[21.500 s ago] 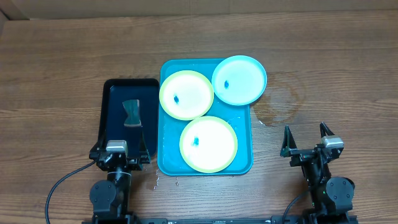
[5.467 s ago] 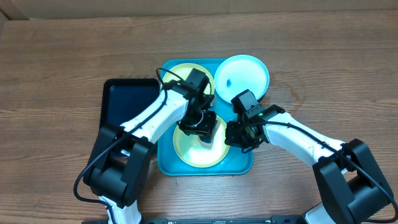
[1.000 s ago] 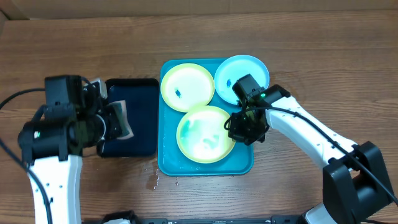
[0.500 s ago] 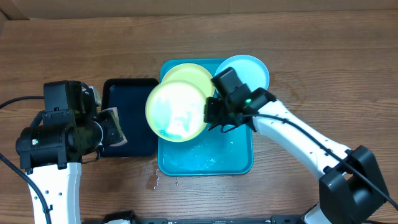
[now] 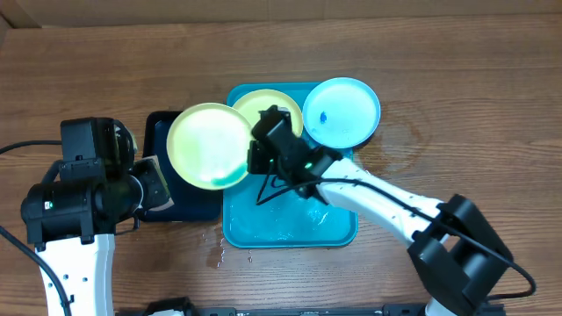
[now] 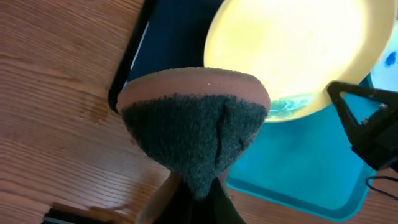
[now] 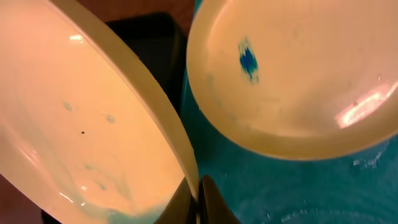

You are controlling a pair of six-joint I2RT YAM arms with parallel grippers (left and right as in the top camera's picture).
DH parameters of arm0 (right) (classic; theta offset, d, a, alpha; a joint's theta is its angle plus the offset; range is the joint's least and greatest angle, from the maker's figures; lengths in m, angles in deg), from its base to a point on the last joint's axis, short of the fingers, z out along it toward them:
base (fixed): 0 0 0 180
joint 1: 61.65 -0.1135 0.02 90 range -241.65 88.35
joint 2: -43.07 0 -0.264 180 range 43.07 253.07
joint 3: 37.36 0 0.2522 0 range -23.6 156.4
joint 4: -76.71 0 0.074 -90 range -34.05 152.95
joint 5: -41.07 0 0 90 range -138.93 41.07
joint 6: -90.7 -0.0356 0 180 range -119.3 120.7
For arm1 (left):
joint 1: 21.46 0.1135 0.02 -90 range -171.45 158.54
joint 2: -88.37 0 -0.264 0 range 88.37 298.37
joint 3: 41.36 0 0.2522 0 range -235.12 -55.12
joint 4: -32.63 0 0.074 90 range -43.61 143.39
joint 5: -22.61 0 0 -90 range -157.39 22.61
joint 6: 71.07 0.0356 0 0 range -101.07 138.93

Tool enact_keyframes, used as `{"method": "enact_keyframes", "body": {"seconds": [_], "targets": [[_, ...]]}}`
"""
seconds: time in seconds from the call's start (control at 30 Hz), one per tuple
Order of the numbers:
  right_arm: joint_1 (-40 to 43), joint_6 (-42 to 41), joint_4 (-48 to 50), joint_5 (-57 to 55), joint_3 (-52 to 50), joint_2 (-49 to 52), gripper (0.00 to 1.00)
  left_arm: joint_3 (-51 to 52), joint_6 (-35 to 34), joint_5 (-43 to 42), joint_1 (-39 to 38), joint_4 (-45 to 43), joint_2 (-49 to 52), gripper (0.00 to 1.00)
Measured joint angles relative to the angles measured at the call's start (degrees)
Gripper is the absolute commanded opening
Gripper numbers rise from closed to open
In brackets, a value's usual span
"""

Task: Clean dirty plates on tray and stack at the side
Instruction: 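Lift the yellow plate with the right gripper and tilt it over the tray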

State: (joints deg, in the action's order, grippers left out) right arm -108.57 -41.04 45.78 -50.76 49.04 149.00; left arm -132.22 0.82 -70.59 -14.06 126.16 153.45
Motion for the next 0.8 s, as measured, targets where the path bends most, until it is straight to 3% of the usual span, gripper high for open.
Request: {"method": "enact_keyframes", "body": {"seconds": [0.13,0.33,0.63,0.8], "targets": [[-2.78,4.17,7.54,-8.83,0.11,0.11,0.04,0.0,-0.37,0.92,0.0,0.02,-0.22,0.04],[-5.66,19.04,11.61,-19.96,2.19,0.11,0.04,0.0,-0.39,1.4,0.0,0.0,-0.2,0.04],[-10.27,50.12,31.43,-37.51,3.76,0.11,0.04,0.0,-0.39,1.79,0.0,0.0,-0.2,0.04],[-12.7,63.34,40.85,-40.33,4.09,0.11,0.04,0.0,-0.39,1.77,0.0,0.0,-0.22,0.04]]}}
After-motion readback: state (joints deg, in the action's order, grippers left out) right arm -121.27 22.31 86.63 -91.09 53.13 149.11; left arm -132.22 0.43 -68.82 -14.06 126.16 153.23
